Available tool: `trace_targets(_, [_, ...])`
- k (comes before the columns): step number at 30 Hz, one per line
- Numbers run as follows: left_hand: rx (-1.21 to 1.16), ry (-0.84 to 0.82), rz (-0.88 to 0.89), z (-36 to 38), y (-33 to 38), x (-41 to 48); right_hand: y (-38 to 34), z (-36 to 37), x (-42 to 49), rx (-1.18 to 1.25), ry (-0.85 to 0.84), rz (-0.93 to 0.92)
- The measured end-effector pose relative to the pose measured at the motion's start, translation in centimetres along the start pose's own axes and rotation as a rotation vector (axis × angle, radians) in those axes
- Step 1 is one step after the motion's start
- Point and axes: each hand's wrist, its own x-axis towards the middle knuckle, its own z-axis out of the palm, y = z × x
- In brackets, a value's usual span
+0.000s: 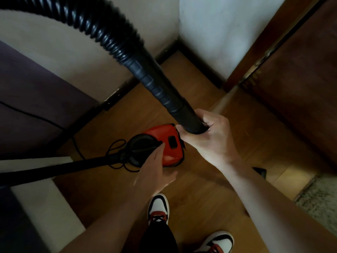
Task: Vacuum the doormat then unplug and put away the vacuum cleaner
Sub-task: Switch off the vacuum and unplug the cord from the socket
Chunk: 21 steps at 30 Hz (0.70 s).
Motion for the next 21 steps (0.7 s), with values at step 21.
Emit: trace_targets(21, [-0.705, 1.146, -0.291, -22.3, -5.3, -22.4, -14.4, 8.0, 3.8, 0.044, -0.308, 0.093])
